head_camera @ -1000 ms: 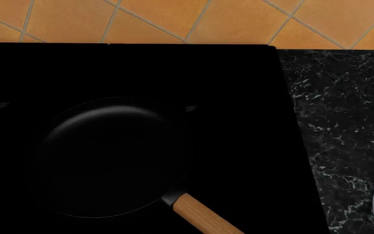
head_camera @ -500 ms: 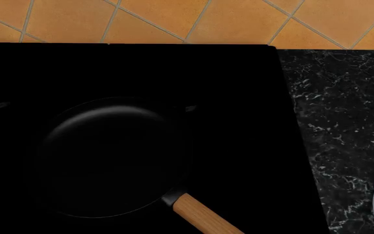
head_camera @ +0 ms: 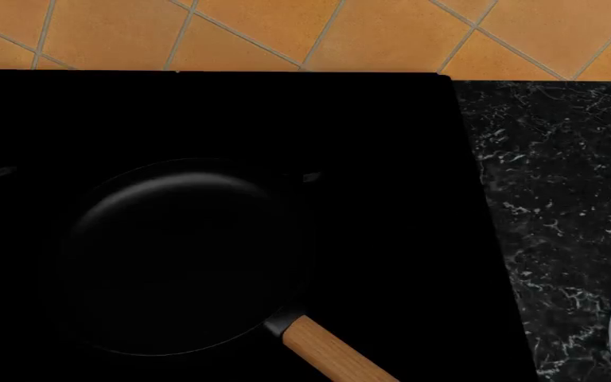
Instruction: Pick the corn from the plate and place it in the pan.
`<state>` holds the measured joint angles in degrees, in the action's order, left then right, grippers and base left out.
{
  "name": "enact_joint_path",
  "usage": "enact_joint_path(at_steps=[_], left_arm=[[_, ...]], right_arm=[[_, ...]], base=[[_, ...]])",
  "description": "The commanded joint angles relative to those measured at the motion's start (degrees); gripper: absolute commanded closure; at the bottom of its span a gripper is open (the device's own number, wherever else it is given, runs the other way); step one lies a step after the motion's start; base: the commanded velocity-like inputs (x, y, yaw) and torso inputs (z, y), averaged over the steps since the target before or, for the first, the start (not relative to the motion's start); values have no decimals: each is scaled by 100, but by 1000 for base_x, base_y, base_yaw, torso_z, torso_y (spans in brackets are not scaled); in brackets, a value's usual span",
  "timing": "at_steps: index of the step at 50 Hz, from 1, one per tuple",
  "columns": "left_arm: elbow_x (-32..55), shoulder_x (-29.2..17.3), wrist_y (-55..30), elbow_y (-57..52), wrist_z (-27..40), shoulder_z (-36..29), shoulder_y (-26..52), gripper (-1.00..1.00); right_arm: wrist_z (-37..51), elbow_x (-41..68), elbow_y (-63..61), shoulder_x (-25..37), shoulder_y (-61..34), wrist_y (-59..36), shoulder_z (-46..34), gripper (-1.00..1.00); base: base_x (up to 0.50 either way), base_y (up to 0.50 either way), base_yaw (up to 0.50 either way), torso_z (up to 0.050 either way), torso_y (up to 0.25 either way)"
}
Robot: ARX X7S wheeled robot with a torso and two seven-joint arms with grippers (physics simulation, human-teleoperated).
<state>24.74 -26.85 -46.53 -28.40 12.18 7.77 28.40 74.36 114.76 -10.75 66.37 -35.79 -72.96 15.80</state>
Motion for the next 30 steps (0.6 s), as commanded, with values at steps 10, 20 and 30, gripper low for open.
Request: enact_joint_path(at_steps=[10, 20, 30], left_arm=[[-8, -11, 127, 118, -33, -22, -23, -100], [0, -39, 153, 139, -40, 1, -49, -100], [-25, -33, 246, 196, -51, -18, -106, -100]], right_arm=[[-532, -952, 491, -305, -219, 180, -340, -100], [-825, -1438, 686, -542, -249, 296, -563, -100], [-895, -1601, 764, -620, -201, 377, -633, -100]], base=[[0, 0, 0, 0, 0], [0, 0, 0, 0, 0], [0, 0, 0, 0, 0]])
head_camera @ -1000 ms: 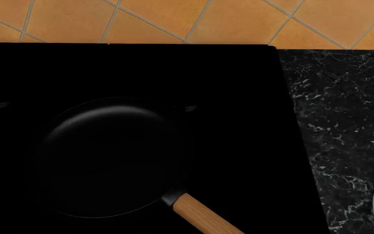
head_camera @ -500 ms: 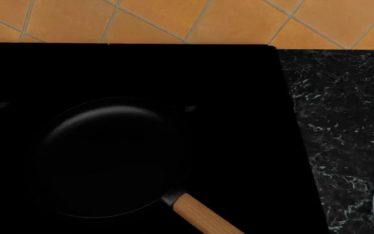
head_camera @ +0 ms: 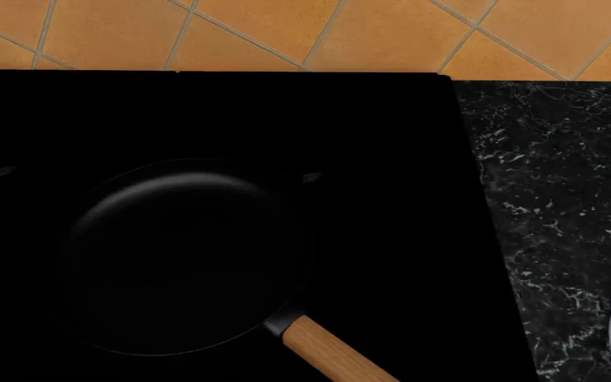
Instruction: Pick the corn from the plate and place it in the pan.
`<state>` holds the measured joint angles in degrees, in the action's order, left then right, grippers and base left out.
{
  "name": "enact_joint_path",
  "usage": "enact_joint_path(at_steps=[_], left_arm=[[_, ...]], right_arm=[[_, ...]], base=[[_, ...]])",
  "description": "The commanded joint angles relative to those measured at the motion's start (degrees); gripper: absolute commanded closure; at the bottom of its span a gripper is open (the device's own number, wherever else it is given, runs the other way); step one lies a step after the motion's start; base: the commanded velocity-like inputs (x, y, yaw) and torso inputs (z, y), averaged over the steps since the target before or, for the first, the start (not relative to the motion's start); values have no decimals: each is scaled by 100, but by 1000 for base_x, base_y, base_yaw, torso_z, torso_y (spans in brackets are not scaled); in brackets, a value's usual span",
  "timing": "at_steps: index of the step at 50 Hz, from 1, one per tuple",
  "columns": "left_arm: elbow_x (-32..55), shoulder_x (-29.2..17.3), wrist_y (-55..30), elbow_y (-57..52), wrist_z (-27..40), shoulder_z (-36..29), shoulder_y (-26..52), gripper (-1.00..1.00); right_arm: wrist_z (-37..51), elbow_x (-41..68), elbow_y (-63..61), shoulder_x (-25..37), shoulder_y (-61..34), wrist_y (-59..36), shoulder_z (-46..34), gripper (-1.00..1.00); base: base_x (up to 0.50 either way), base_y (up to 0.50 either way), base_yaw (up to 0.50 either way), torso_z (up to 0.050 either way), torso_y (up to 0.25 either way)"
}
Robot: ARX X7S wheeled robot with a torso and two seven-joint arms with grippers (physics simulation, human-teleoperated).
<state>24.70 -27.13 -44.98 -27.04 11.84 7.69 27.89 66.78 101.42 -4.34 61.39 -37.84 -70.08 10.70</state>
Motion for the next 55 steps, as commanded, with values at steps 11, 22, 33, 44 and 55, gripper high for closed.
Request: enact_joint_path(at_steps=[11, 22, 33, 44, 55], left_arm=[[-19, -7, 106, 87, -2, -17, -63, -100], [-32, -1, 133, 146, -2, -75, -36, -100], [-15, -14, 124, 103, 20, -61, -73, -100], [23, -26, 108, 73, 31, -28, -85, -100], [75, -53, 84, 37, 31, 15, -65, -100]], right_arm=[[-142, -314, 118, -62, 216, 171, 2, -100], [-153, -320, 99, 23, 455, 229, 171, -100], [-280, -413, 112, 4, 647, 323, 281, -100], [-453, -628, 170, -87, 741, 434, 244, -100], [-576, -739, 222, -99, 900, 542, 322, -100]], base=[[0, 0, 0, 0, 0], [0, 0, 0, 0, 0], [0, 0, 0, 0, 0], [0, 0, 0, 0, 0], [0, 0, 0, 0, 0]])
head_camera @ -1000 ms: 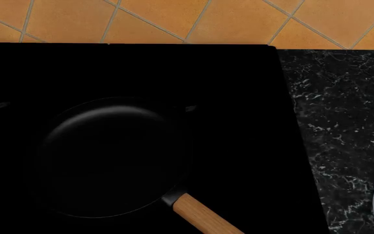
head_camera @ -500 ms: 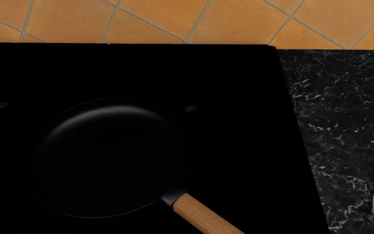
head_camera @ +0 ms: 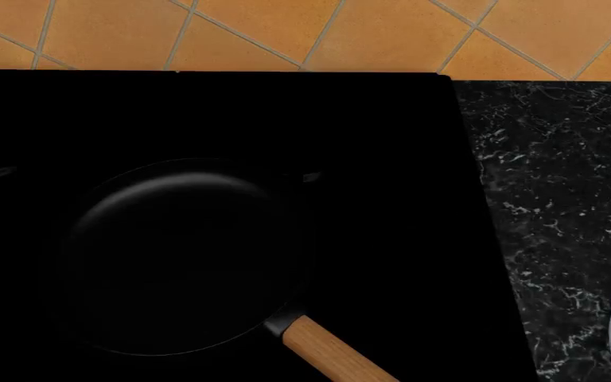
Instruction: Pick the corn from the plate and place it in the pan.
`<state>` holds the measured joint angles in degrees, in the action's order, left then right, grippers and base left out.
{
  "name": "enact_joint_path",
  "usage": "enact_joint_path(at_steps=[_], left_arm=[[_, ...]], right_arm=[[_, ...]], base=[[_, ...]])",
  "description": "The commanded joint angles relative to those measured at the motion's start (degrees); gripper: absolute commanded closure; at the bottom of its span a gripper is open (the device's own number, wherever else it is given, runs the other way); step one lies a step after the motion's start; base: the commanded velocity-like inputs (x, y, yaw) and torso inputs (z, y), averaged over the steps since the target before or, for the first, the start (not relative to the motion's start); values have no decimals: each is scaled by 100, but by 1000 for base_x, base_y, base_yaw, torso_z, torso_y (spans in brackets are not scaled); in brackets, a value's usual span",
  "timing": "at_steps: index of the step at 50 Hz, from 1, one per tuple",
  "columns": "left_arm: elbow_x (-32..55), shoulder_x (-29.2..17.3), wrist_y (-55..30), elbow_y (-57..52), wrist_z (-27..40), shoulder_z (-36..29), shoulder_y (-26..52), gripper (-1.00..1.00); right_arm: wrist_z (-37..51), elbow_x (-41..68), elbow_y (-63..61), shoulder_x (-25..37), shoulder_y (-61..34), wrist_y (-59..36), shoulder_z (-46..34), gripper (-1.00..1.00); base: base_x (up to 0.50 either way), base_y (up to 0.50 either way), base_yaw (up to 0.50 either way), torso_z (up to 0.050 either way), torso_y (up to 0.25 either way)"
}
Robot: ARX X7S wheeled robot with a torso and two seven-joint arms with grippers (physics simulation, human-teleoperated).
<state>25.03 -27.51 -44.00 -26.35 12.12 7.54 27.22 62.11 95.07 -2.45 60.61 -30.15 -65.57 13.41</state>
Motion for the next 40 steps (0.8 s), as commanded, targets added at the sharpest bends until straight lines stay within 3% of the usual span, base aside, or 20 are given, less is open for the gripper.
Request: enact_joint_path(at_steps=[1, 40], left_arm=[[62, -12, -32, -53, 5, 38, -1, -100], [98, -44, -10, -84, 46, 26, -61, -100]], right_arm=[[-123, -114, 37, -24, 139, 101, 56, -100], [-586, -667, 225, -277, 375, 436, -163, -100]], base=[[0, 0, 0, 0, 0], [0, 0, 0, 0, 0]])
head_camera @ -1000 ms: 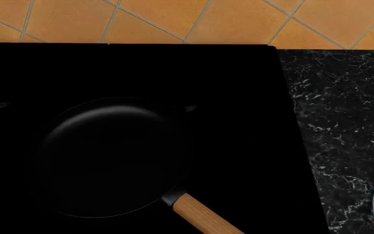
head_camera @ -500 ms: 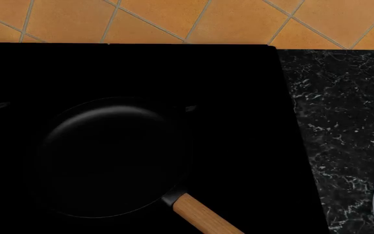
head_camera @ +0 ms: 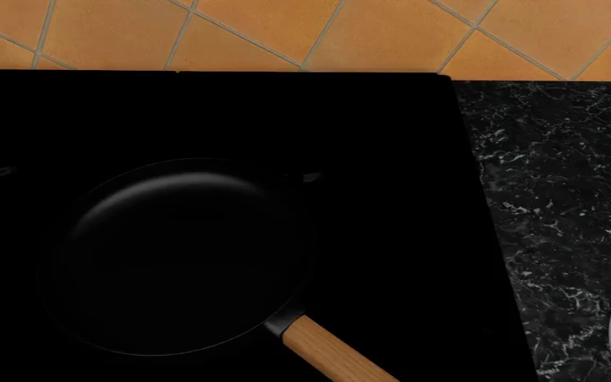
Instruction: Pick the corn from the plate and place it in the pan.
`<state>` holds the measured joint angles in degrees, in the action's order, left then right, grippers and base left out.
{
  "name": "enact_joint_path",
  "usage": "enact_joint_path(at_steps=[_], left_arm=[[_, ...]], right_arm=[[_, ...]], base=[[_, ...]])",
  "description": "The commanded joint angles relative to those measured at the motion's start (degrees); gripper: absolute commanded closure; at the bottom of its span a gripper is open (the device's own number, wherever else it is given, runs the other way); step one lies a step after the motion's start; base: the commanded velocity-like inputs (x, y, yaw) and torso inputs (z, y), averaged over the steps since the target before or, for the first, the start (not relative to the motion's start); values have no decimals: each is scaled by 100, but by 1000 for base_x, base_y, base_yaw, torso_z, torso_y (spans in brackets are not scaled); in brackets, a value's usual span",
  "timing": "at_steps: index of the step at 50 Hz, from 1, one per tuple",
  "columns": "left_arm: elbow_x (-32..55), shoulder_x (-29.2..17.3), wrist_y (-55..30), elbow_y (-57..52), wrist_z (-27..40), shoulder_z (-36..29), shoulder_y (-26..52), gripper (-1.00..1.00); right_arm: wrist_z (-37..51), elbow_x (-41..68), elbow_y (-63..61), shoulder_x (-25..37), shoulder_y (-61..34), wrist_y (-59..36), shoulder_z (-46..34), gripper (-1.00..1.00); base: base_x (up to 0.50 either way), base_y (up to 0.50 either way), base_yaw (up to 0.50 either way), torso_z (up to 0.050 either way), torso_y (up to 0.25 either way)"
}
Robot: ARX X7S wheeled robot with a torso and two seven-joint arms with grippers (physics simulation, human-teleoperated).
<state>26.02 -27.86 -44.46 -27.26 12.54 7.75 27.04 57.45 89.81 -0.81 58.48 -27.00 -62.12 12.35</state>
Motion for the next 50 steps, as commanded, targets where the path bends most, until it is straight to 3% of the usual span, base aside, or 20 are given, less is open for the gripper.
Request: enact_joint_path(at_steps=[1, 18, 19, 50], left_arm=[[0, -9, 46, 12, 0, 7, -50, -100], [-10, -21, 104, 35, 2, -9, -85, -100], [-16, -23, 102, 31, 5, -22, -83, -100], [63, -36, -14, -43, 76, -57, 21, -100]], right_arm=[[-128, -149, 65, -66, 56, 96, -64, -100], [-140, -133, 39, -49, 91, 133, -36, -100], [-147, -148, 33, -48, 73, 134, -55, 100], [255, 281, -120, 177, -510, -85, -143, 100]], base=[[0, 0, 0, 0, 0], [0, 0, 0, 0, 0], [0, 0, 0, 0, 0], [0, 0, 0, 0, 0]])
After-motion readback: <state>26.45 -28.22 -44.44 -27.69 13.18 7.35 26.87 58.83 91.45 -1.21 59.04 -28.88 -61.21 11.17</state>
